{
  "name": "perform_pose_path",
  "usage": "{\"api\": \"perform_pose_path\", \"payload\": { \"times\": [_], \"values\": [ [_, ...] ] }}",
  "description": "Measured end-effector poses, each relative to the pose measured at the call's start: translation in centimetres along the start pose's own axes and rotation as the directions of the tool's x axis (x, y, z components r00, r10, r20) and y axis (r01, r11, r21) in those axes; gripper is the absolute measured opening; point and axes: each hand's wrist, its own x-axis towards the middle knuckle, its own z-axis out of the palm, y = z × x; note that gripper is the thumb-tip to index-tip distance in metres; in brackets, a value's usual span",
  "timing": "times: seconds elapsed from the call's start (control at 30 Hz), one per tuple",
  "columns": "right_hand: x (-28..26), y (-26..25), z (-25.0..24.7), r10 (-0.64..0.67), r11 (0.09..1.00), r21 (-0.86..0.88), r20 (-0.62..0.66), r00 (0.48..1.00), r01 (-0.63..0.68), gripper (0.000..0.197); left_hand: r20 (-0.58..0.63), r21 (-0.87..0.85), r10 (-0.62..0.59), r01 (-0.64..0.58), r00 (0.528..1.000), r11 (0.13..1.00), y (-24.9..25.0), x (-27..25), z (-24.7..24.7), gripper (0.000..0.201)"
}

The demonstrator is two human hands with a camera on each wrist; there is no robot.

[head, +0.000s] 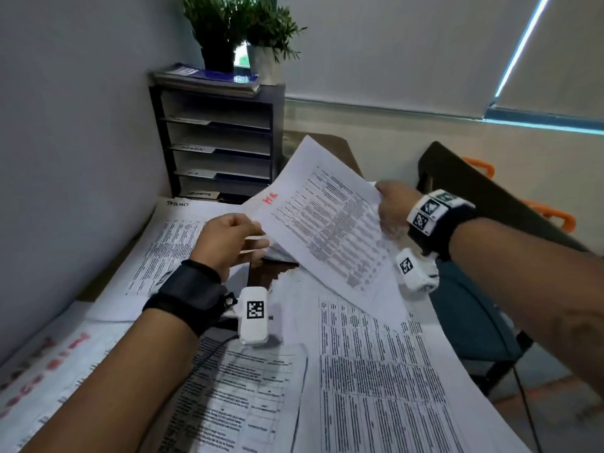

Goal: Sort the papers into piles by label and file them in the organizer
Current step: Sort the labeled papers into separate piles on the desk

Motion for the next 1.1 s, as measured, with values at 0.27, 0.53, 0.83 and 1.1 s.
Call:
{"api": "perform_pose_path", "payload": {
  "times": [0.27, 0.53, 0.83, 1.1],
  "values": [
    [9.0, -0.6, -0.1, -0.144, 0.938, -0.32, -0.016, 0.989, 0.131, 0.024, 0.279, 0.586, -0.04, -0.137, 0.959, 0.798, -2.3, 0.9, 1.7, 0.033],
    [9.1, -1.0, 3.2, -0.126, 0.885, -0.464, -0.145, 0.981, 0.045, 0.043, 0.456, 0.738, 0.058, -0.414, 0.888, 0.532, -2.8, 0.0, 4.5, 0.054],
    [0.3, -5.0, 3.5, -0.3, 0.95, 0.124, 0.12, 0.946, 0.285, 0.018, 0.522, 0.831, 0.109, -0.533, 0.846, 0.159, -2.3, -1.4, 6.2, 0.055],
    [-7.2, -3.0, 4.2, -0.351, 0.935, 0.078, 0.333, 0.875, 0.345, 0.018, 0.486, 0.865, 0.137, -0.497, 0.863, 0.062, -2.4, -1.9, 7.1, 0.04]
  ]
}}
